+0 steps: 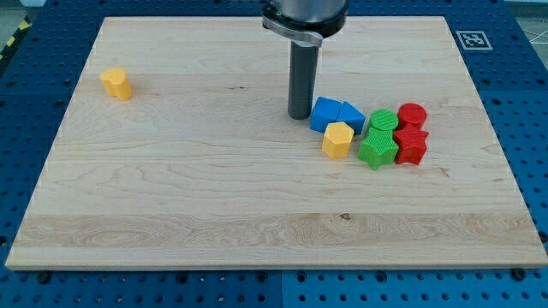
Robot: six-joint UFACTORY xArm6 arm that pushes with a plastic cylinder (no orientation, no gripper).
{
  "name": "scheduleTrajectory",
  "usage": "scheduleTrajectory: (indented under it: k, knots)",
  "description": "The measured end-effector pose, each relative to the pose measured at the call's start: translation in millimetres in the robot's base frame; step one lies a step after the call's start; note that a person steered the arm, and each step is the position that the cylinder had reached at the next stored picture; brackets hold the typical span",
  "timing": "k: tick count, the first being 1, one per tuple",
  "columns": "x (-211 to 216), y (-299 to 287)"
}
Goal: Move the blue cube to the top of the blue triangle
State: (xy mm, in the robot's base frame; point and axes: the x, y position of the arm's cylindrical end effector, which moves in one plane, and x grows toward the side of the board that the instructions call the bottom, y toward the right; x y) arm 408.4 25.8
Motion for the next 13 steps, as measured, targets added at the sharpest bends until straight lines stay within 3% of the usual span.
scheduleTrajectory:
  k: [1, 3, 6, 13]
  knots:
    - [-2.4, -1.6]
    - [47.1, -8.3]
    - [52.4, -1.4]
    - [-20.5, 54.2]
